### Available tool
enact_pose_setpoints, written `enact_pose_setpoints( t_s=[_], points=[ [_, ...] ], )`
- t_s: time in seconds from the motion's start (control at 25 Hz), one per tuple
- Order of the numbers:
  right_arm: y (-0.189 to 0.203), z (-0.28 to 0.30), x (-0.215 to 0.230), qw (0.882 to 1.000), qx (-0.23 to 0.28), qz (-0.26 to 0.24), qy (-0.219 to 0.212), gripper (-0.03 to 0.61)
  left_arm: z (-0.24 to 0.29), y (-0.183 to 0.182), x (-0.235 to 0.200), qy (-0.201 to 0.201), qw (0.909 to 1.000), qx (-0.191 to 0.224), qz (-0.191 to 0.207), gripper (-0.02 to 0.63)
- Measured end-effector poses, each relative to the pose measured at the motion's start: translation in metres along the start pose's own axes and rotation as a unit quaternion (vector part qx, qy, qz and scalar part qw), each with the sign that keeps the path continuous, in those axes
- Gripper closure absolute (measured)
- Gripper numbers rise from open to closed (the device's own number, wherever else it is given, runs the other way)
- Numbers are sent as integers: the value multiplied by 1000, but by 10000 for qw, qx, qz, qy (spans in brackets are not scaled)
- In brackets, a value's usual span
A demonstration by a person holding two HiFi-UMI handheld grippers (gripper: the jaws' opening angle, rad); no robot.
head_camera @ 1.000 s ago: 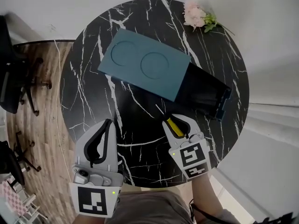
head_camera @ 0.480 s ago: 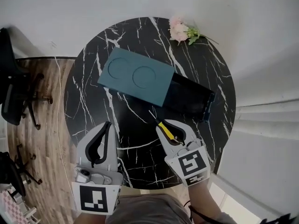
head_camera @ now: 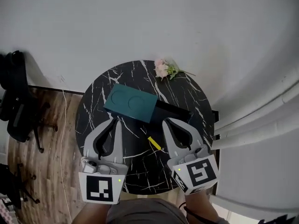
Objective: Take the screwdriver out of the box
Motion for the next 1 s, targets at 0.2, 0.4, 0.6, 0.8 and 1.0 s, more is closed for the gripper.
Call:
enact_pose_setpoints(
  t_s=[0.2, 0.4, 0.6, 0.8, 1.0],
  points=[
    [-41, -25, 16, 9972, 542, -252, 449, 554, -5, -35, 13, 18, 9986, 474, 223, 612],
    [-56, -35, 22, 9946, 710, -405, 646, 554, -7, -54, 19, 50, 9970, 728, 262, 613],
    [-62, -43, 21, 9935, 747, -514, 684, 554, -13, -63, 26, 85, 9959, 847, 311, 614],
    [-67, -47, 23, 9926, 846, -514, 703, 554, -15, -69, 30, 91, 9952, 909, 355, 612],
    [-69, -49, 22, 9923, 911, -529, 650, 554, -17, -71, 32, 71, 9948, 947, 360, 613]
  ],
)
Point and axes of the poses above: the fingertips, and each gripper's own axes: z forward along the fingers, x to its right, y out of its underside, the point moved 5 cm from there along -z, backward along the fingers, and after that the axes turned 11 degrees about -z, right-handed, at the moved point
